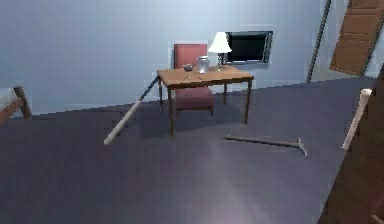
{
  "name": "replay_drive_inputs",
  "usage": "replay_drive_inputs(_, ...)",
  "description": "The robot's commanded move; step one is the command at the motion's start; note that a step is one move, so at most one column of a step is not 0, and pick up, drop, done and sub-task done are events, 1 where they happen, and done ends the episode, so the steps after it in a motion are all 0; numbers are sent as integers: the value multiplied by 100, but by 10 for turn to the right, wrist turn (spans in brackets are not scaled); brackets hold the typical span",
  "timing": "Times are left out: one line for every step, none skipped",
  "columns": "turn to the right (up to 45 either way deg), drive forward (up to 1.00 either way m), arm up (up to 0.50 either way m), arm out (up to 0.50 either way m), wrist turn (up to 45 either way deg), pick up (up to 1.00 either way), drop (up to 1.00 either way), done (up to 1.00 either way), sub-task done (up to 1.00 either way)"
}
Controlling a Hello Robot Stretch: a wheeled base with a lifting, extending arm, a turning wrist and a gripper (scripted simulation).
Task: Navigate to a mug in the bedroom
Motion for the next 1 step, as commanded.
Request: replay_drive_inputs(0,70,0,0,0,0,0,0,0)
